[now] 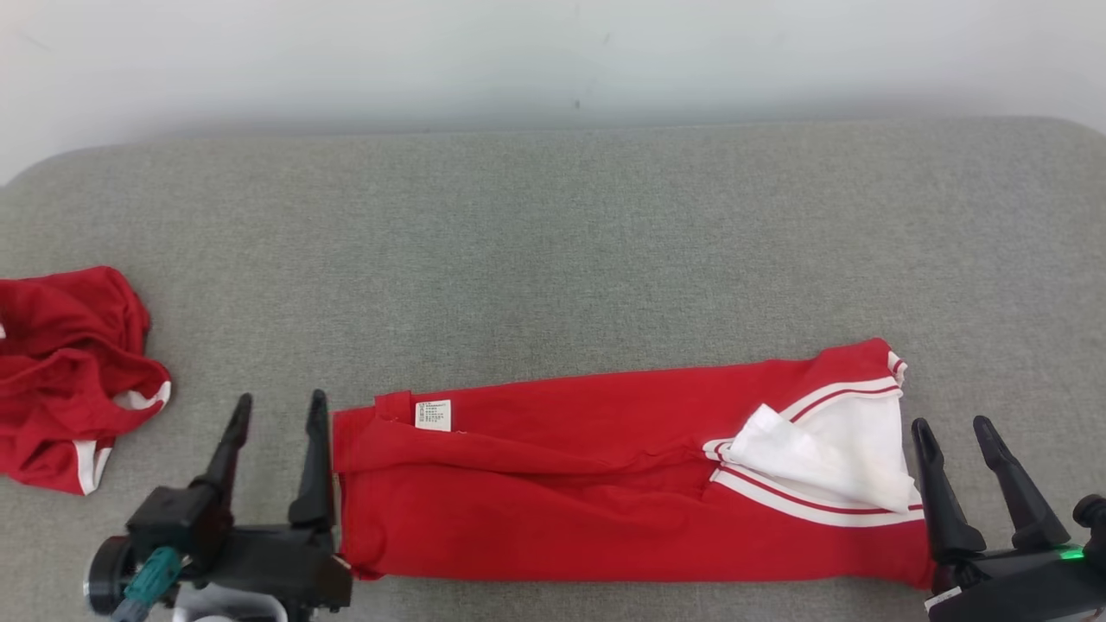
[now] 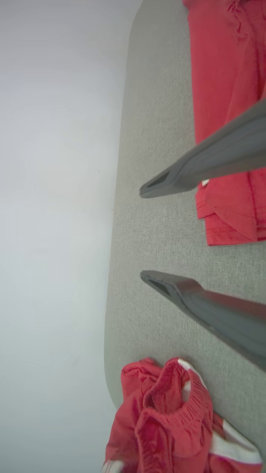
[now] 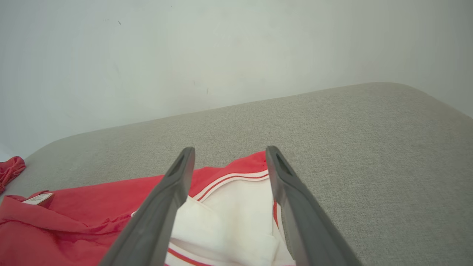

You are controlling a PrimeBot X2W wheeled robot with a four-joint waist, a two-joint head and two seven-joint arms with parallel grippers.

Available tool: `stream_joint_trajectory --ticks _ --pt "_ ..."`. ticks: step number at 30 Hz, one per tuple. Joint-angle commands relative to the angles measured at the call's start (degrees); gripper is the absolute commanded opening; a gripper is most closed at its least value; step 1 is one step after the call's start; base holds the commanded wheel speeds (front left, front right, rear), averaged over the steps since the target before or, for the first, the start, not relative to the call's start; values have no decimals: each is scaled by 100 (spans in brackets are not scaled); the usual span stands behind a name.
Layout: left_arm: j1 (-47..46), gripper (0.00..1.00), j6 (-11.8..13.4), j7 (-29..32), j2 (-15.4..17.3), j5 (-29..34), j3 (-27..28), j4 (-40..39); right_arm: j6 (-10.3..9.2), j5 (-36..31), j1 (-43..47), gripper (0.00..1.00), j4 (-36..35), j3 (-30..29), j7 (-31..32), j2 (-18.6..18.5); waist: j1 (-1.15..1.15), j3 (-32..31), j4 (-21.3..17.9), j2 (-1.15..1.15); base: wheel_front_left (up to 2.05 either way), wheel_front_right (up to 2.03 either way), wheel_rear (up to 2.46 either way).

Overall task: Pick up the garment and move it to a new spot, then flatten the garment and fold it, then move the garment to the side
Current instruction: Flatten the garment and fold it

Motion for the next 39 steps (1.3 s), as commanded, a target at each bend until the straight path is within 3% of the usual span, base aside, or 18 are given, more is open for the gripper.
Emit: stream_joint_trajectory --ticks 1,6,15,35,36,37,38,39 --pt "167 100 -28 -16 -45 176 186 -98 -14 -44 10 100 -19 -44 41 -28 0 -46 46 0 0 0 0" --pt "518 100 -110 -17 -228 644 787 -385 -14 -239 -195 100 212 -245 372 -83 0 -113 108 0 0 0 0" --pt "919 100 -354 -18 -655 1358 1328 -653 -14 -346 -672 100 1109 -373 958 -119 0 -146 281 0 0 0 0" --pt "1072 100 -992 -19 -1354 2049 1963 -405 -14 -319 -1393 100 3270 240 1274 -177 0 -66 608 0 0 0 0" --pt "1078 100 -1005 -19 -1370 2080 1989 -393 -14 -288 -1409 96 3338 307 1299 -162 0 -72 603 0 0 0 0" --pt "1081 100 -1040 -18 -1385 2102 2012 -377 -14 -247 -1422 56 3418 379 1352 -147 0 -79 597 0 0 0 0" --pt "1085 100 -1061 -19 -1399 2124 2040 -363 -14 -208 -1432 3 3497 438 1408 -128 0 -88 590 0 0 0 0" --pt "1084 100 -1074 -19 -1417 2149 2064 -351 -14 -166 -1453 0 3560 482 1456 -122 0 -93 584 0 0 0 0"
